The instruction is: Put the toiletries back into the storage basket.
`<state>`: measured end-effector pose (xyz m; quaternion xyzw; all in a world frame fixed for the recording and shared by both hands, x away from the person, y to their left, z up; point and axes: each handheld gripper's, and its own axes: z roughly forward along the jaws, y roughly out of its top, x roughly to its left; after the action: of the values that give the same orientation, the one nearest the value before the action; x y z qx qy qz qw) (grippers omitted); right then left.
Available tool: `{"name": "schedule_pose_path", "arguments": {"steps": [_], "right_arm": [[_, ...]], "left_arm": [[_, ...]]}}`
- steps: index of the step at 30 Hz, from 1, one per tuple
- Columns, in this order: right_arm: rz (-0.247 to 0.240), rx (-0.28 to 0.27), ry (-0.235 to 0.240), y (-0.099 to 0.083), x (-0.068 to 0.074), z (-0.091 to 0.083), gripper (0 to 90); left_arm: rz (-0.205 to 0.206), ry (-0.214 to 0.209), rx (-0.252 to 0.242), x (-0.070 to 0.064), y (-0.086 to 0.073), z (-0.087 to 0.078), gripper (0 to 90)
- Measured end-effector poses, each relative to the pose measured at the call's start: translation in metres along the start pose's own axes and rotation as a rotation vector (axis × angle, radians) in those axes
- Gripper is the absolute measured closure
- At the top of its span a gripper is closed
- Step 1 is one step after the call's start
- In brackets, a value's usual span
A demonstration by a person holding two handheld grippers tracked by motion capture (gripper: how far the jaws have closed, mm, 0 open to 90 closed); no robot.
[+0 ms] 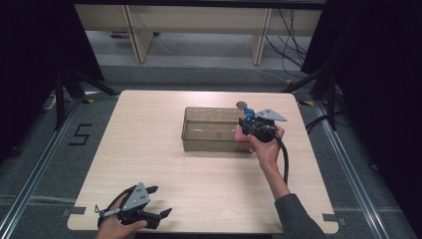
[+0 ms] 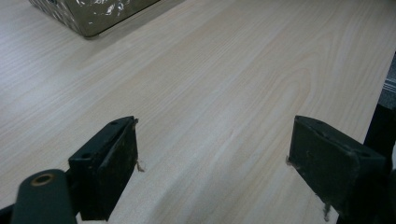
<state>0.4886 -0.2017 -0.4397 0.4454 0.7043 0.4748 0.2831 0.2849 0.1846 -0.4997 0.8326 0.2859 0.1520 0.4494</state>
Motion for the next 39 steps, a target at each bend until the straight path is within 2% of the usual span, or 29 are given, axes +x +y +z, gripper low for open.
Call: {"name": "schedule_pose_path", "arguments": {"steps": [3, 4, 5, 6, 10, 11, 13, 14, 15, 16, 17, 19, 20, 21, 22, 23, 24, 25, 28, 29, 30, 31, 32, 33, 34, 36, 37, 38, 39], "right_arm": [[0.024, 0.013, -0.011, -0.001, 0.004, -0.001, 53.7], [0.013, 0.006, -0.003, -0.001, 0.004, -0.001, 53.6], [-0.005, -0.001, -0.015, -0.001, 0.004, 0.0, 53.6], [0.003, 0.008, -0.013, -0.001, 0.005, 0.0, 53.6], [0.021, 0.0, -0.008, -0.002, 0.003, 0.0, 52.9], [-0.006, 0.003, -0.012, -0.002, 0.002, 0.0, 52.7], [0.004, -0.002, -0.006, -0.002, 0.002, 0.0, 50.6], [0.017, 0.002, 0.006, -0.002, 0.002, -0.001, 46.1], [0.056, -0.004, 0.007, -0.003, 0.002, -0.001, 41.2], [0.033, -0.002, -0.008, -0.003, -0.002, -0.001, 37.8], [0.081, 0.008, -0.011, -0.003, 0.0, -0.002, 35.8], [0.084, -0.004, -0.002, -0.004, -0.003, -0.003, 33.6], [0.089, 0.009, -0.006, -0.003, -0.004, -0.005, 32.7], [0.111, 0.0, -0.009, -0.003, -0.003, -0.006, 32.1], [0.116, -0.01, 0.009, -0.003, -0.004, -0.007, 31.5], [0.131, 0.002, 0.007, -0.002, -0.003, -0.01, 31.0], [0.109, -0.017, 0.004, -0.001, -0.004, -0.01, 30.6], [0.089, -0.008, -0.005, -0.001, -0.005, -0.011, 30.2], [0.117, -0.016, 0.005, 0.0, -0.006, -0.015, 29.4], [0.111, -0.023, 0.022, 0.0, -0.006, -0.016, 29.4], [0.109, -0.022, 0.014, 0.001, -0.005, -0.017, 29.3], [0.129, -0.02, 0.011, 0.001, -0.003, -0.019, 29.0], [0.094, -0.031, 0.018, 0.002, -0.005, -0.019, 29.0], [0.108, -0.022, 0.014, 0.002, -0.004, -0.02, 28.9], [0.09, -0.029, 0.007, 0.002, -0.004, -0.021, 28.9], [0.103, -0.029, 0.007, 0.002, -0.002, -0.021, 28.2], [0.074, -0.023, -0.002, 0.002, -0.005, -0.022, 28.2], [0.092, -0.022, 0.014, 0.002, -0.004, -0.022, 28.2], [0.085, -0.022, 0.011, 0.002, -0.004, -0.023, 28.1]], "left_arm": [[0.003, 0.001, 0.001, 0.0, 0.0, 0.0, 15.2], [0.005, 0.005, -0.006, 0.0, -0.001, 0.001, 15.2], [0.009, -0.001, -0.001, 0.0, 0.0, 0.0, 15.2], [0.021, -0.004, 0.014, 0.001, 0.0, -0.001, 15.2], [0.022, -0.003, 0.013, 0.0, 0.0, -0.001, 15.2], [0.015, -0.003, 0.008, -0.001, 0.0, -0.001, 15.2], [0.017, -0.002, 0.006, -0.001, 0.001, -0.001, 15.2], [0.012, -0.003, 0.0, -0.001, 0.001, 0.0, 15.2], [0.01, -0.004, -0.001, -0.002, 0.0, 0.0, 15.2], [0.008, -0.009, -0.005, -0.002, 0.0, 0.0, 15.1], [0.017, -0.006, 0.002, -0.001, 0.0, 0.0, 15.2], [0.016, -0.004, 0.007, -0.001, 0.001, 0.0, 15.2], [0.017, -0.005, 0.007, -0.001, 0.001, 0.0, 15.1], [0.012, -0.015, 0.003, -0.002, 0.0, 0.0, 15.2], [0.012, -0.015, 0.002, -0.002, 0.0, 0.0, 15.1], [0.017, -0.014, 0.005, -0.002, 0.001, 0.0, 15.1], [0.013, -0.011, 0.004, -0.002, 0.001, 0.0, 15.1], [0.011, -0.01, 0.004, -0.002, 0.001, 0.0, 15.1], [0.011, -0.013, 0.002, -0.002, 0.0, 0.0, 15.1], [0.013, -0.004, 0.0, -0.002, 0.001, 0.0, 15.1], [0.012, 0.001, 0.0, -0.002, 0.001, 0.0, 15.1], [0.011, -0.003, -0.001, -0.002, 0.001, 0.0, 15.1], [0.01, -0.01, -0.005, -0.002, 0.0, 0.0, 15.1], [0.015, -0.011, 0.0, -0.002, 0.0, 0.0, 15.1], [0.021, -0.004, -0.003, -0.002, 0.0, 0.0, 15.1], [0.025, -0.006, 0.009, -0.001, 0.001, -0.001, 15.1], [0.021, 0.001, -0.01, -0.002, 0.0, 0.0, 15.1], [0.02, 0.0, 0.002, -0.002, 0.0, -0.001, 15.1], [0.037, 0.006, 0.02, 0.0, 0.001, -0.002, 15.1]]}}
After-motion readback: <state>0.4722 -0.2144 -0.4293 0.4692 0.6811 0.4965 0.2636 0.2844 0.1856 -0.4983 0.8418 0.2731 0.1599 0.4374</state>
